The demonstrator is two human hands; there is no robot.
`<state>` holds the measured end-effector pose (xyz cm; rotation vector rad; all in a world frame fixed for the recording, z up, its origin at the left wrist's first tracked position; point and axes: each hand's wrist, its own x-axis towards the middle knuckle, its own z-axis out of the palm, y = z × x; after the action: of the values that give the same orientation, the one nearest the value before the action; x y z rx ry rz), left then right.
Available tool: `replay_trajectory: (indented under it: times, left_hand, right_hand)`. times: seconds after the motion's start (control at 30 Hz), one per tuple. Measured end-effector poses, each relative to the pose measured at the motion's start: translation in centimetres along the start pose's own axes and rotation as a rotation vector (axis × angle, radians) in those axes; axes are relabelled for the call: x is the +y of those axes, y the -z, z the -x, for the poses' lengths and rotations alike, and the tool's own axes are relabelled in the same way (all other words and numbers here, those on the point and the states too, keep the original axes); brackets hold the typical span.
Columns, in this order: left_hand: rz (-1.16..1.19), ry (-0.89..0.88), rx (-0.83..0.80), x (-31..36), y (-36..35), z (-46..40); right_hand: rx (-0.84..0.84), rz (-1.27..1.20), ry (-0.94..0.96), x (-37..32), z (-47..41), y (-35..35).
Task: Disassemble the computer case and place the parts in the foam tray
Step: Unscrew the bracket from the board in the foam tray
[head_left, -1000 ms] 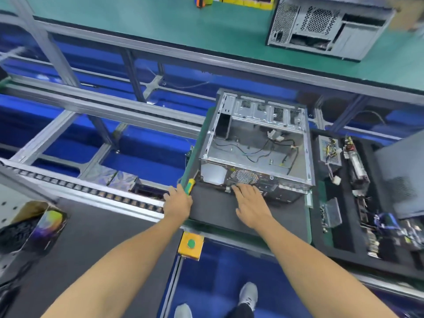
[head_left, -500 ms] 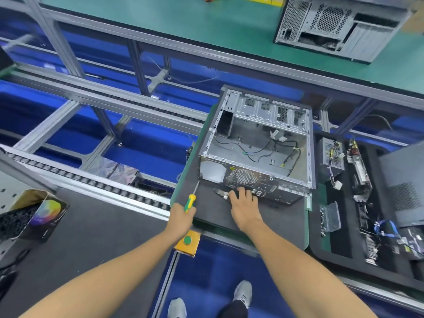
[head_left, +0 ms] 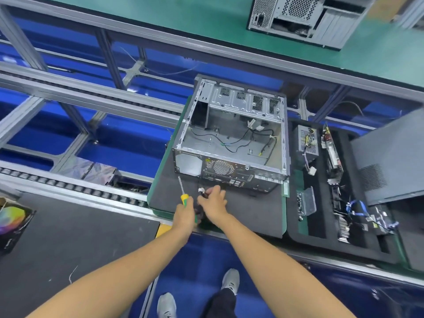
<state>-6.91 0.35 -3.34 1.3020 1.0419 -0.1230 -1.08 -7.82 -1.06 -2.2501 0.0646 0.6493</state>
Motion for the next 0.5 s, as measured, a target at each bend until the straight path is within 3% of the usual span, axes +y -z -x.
replay_trajectory:
  times: [0.2,0.23,0.33,0.37,0.5]
  left_hand:
    - [0.222,0.023,-0.123,1.0,-2.0,0.2]
    - [0.235,0.028,-0.141,1.4,-2.2,0.2]
    - [0.151,0.010,-0.140,2.1,-2.1,0.2]
    - [0.102,0.001,-0.137,2.1,-2.0,0.3]
    - [-0.086,-0.063,-0.137,1.8,-0.8,0.3]
  right_hand:
    - [-0.089,-0.203,0.075,2.2,1.2,2.3]
    - [-0.025,-0.163,0.108,3.1,1.1,3.4]
    - [0.361,0.294,0.206,6.6,-0.5,7.3]
    - [0.401,0.434,0.181,7.7,-1.0,8.6]
    - [0.281,0.772,0.233,10.8,-2.5,10.8]
